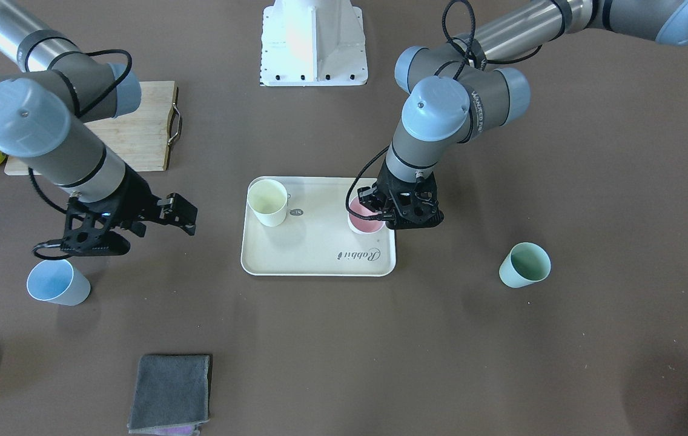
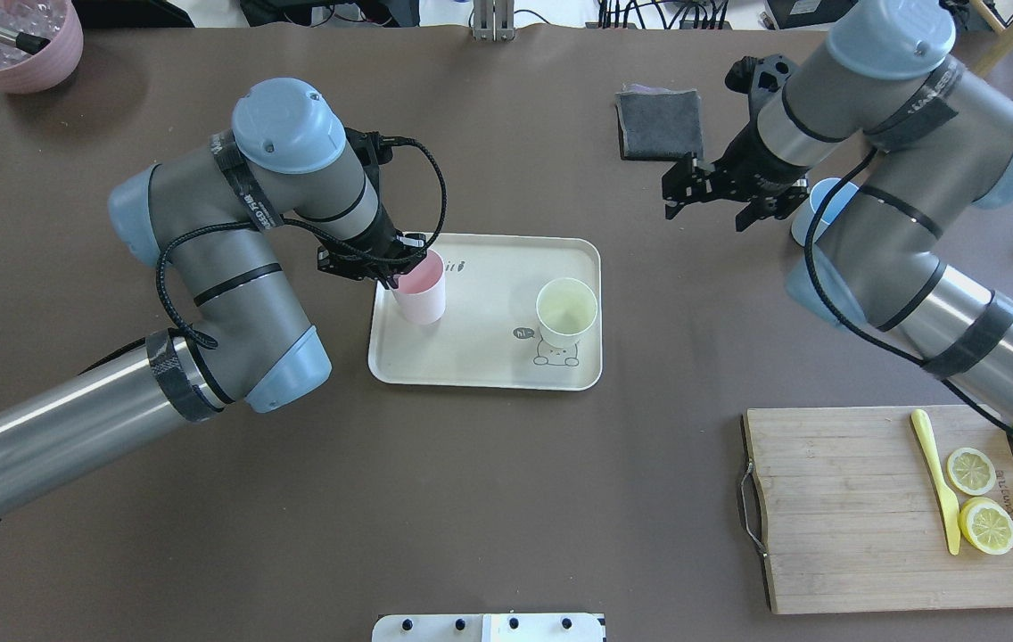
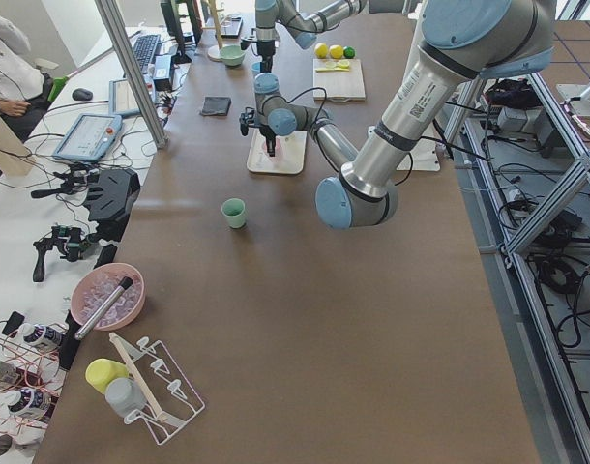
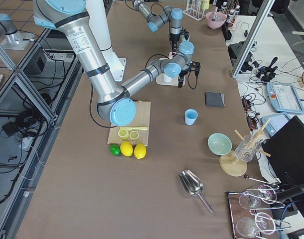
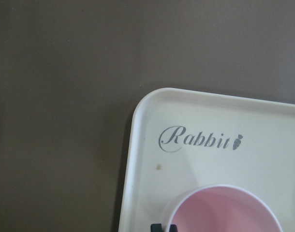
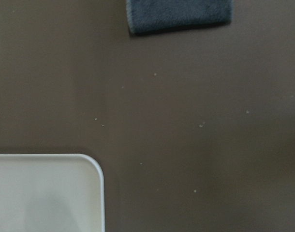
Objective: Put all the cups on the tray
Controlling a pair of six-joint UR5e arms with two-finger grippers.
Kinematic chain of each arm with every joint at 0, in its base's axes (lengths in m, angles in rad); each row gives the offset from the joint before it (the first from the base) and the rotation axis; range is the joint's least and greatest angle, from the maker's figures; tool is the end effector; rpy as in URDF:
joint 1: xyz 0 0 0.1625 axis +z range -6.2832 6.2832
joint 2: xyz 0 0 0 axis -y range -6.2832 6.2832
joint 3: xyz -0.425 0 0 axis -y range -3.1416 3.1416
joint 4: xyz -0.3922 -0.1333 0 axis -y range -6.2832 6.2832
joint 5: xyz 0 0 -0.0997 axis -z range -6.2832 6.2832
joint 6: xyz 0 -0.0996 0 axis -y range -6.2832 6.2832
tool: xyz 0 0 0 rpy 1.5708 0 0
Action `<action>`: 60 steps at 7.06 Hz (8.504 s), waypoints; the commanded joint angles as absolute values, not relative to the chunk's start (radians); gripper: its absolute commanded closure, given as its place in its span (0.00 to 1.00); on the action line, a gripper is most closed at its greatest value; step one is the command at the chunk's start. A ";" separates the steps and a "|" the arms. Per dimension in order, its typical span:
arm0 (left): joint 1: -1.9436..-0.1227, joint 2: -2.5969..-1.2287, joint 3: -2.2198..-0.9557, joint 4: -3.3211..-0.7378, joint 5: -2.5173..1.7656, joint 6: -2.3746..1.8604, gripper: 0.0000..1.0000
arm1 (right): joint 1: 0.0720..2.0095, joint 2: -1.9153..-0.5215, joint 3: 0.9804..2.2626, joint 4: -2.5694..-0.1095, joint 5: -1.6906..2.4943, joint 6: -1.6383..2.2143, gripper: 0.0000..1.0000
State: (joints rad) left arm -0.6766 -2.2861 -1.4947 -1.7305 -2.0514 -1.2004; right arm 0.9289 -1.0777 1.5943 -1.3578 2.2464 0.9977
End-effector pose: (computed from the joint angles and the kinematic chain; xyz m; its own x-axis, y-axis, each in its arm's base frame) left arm 0.5117 -0.5228 0.2395 0.6144 -0.0818 -0.7847 0.0799 0.9960 -0.0412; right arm -0.3433 -0.5778 0.3346 0.5786 0.0673 0.8128 -0.0735 0.9968 -0.0303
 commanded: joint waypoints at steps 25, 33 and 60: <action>-0.913 -2.212 -1.414 -1.838 -2.198 -0.884 1.00 | 0.759 -0.864 1.417 -1.301 2.206 1.229 0.00; -0.716 -2.431 -1.290 -1.839 -2.054 -1.137 1.00 | 0.905 -1.009 1.509 -1.304 2.330 1.115 0.00; -1.502 -1.585 -1.901 -1.341 -2.369 0.051 0.02 | 1.594 -1.451 1.563 -1.643 2.364 -0.132 0.00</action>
State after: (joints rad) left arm -1.4651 -1.5931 -1.9056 -1.3397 -2.3076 0.0506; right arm 1.5945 -1.4503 1.5605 -1.6438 2.3529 -0.1395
